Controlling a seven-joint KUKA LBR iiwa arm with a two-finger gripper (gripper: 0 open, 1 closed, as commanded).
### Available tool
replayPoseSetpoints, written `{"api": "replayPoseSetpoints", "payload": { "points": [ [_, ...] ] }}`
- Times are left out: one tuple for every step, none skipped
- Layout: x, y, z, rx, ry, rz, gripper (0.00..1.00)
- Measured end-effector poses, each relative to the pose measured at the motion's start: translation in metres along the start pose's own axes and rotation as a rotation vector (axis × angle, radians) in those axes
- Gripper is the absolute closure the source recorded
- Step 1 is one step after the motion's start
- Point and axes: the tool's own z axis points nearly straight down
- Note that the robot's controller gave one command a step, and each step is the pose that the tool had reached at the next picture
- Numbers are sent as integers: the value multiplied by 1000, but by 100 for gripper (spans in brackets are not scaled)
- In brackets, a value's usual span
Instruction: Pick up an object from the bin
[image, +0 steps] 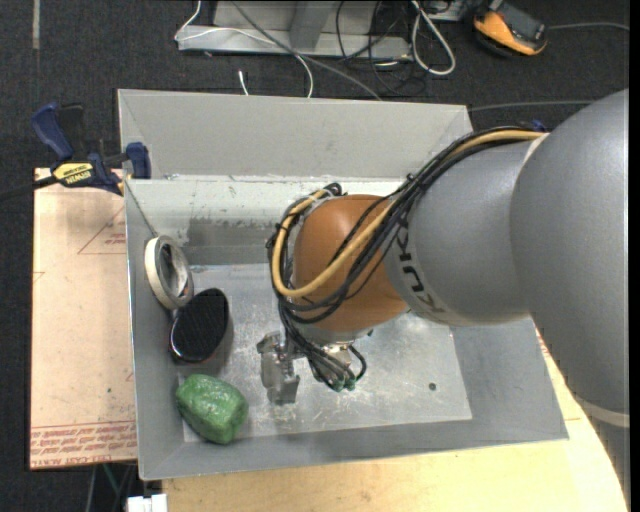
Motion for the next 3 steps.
{"api": "replayPoseSetpoints", "payload": {
  "points": [
    [-22, 48, 35, -2, -6, -179, 100],
    [-7, 10, -5, -2, -1, -98, 100],
    [-18, 60, 7, 2, -1, -248, 100]
  ]
}}
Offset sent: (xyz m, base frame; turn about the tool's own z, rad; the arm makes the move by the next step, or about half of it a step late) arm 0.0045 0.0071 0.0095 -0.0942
